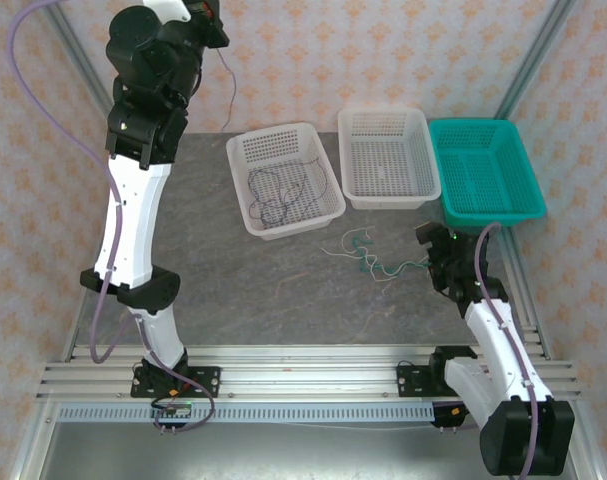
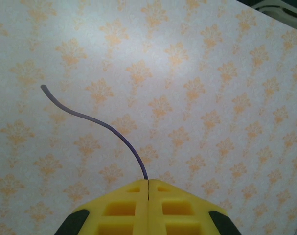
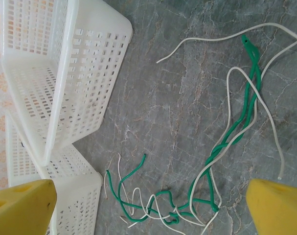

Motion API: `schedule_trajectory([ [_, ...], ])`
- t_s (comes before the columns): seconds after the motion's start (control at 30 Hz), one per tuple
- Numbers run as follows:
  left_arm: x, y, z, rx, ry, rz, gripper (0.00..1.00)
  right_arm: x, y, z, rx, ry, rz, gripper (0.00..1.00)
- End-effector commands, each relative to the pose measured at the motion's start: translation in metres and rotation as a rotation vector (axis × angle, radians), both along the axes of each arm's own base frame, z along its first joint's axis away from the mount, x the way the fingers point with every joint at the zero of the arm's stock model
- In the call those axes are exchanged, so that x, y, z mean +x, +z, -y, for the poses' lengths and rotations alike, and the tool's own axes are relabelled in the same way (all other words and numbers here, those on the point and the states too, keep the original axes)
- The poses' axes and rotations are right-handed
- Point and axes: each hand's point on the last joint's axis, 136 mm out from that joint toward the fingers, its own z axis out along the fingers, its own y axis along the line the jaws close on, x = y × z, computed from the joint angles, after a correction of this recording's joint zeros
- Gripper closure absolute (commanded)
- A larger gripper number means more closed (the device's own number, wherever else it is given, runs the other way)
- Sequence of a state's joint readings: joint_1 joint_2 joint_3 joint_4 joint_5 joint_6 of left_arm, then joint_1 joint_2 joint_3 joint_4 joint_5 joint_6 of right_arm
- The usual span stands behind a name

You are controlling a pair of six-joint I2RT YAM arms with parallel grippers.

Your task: Untangle the cables

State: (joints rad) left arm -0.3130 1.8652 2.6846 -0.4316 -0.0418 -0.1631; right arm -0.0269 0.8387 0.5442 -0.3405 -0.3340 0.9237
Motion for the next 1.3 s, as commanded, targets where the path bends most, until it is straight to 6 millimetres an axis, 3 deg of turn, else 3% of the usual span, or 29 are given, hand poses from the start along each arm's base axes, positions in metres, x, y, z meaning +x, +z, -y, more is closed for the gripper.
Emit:
schedule_trajectory([
  [0.0, 0.001, 0.006, -0.004, -0.026, 0.011, 0.023, 1.00, 0.002, 0.003, -0.002, 0.010, 0.002, 0.023, 0.01],
  [0.1, 0.025, -0.034, 0.003, -0.022, 0.006, -0.107, 1.00, 0.002, 0.005, -0.003, 0.018, 0.007, 0.029, 0.01],
  [0.13, 0.049, -0.067, 0.010, -0.011, 0.006, -0.192, 1.00, 0.002, 0.006, -0.003, 0.019, 0.007, 0.032, 0.01],
  [0.27, 0.090, -0.159, 0.026, 0.010, 0.000, -0.387, 1.00, 0.000, 0.010, -0.003, 0.017, 0.010, 0.042, 0.01],
  [0.57, 0.121, -0.291, 0.041, 0.048, -0.008, -0.668, 1.00, -0.006, 0.012, -0.003, 0.002, 0.016, 0.046, 0.01],
  [0.73, 0.120, -0.378, 0.074, 0.091, -0.033, -0.860, 1.00, -0.010, 0.008, 0.001, -0.002, -0.012, 0.016, 0.01],
  [0.77, 0.118, -0.393, 0.080, 0.113, -0.020, -0.880, 0.98, -0.011, 0.007, 0.003, -0.009, -0.020, 0.005, 0.01],
  [0.87, 0.113, -0.431, 0.088, 0.139, 0.021, -0.957, 0.77, -0.017, 0.012, 0.004, -0.041, -0.001, -0.020, 0.01],
  [0.93, 0.111, -0.438, 0.086, 0.137, 0.043, -0.987, 0.50, -0.020, 0.018, 0.004, -0.056, 0.016, -0.023, 0.01],
  [1.03, 0.103, -0.416, 0.078, 0.136, 0.064, -0.976, 0.27, -0.024, 0.027, 0.003, -0.064, 0.028, -0.009, 0.01],
  [1.17, 0.079, -0.349, 0.068, 0.101, 0.045, -0.869, 0.00, -0.026, 0.037, 0.007, -0.095, 0.025, 0.009, 0.01],
  [1.27, 0.049, -0.292, 0.066, 0.040, -0.036, -0.769, 0.00, -0.025, 0.039, 0.010, -0.120, 0.023, 0.010, 0.01],
])
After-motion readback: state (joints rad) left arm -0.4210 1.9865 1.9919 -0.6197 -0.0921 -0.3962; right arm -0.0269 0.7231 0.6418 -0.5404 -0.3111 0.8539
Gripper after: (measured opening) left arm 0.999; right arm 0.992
